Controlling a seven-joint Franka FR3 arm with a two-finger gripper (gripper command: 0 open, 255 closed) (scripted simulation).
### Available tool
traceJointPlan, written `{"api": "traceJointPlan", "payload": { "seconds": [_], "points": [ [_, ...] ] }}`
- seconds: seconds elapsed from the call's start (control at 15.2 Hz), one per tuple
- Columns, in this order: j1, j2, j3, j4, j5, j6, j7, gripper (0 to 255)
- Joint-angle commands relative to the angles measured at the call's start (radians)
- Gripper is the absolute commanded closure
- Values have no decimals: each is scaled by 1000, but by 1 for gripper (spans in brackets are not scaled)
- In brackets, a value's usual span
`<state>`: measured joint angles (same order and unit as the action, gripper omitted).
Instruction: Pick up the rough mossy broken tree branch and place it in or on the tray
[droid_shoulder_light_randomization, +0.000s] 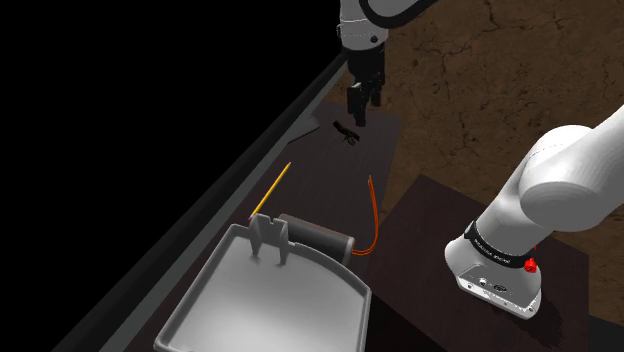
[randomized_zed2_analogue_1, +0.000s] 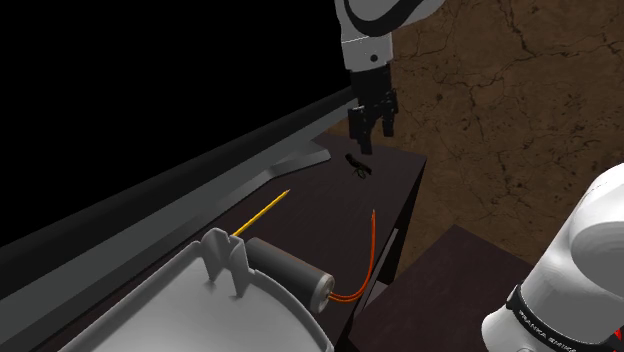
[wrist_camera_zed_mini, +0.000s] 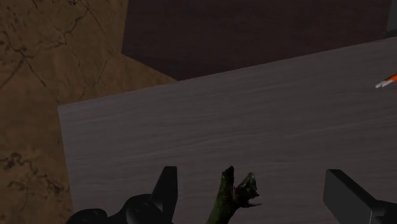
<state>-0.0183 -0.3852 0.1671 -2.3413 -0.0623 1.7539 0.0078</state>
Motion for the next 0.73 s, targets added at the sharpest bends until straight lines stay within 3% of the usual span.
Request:
{"api": "traceJointPlan", "payload": {
  "seconds": [0.0, 0.13, 0.66],
  "points": [
    [-2, 135, 5, -23, 3, 182, 11, 0],
    [-2, 143, 4, -51, 0, 218, 13, 0],
    [-12, 142, 14, -51, 2, 218, 11, 0]
  ]
}}
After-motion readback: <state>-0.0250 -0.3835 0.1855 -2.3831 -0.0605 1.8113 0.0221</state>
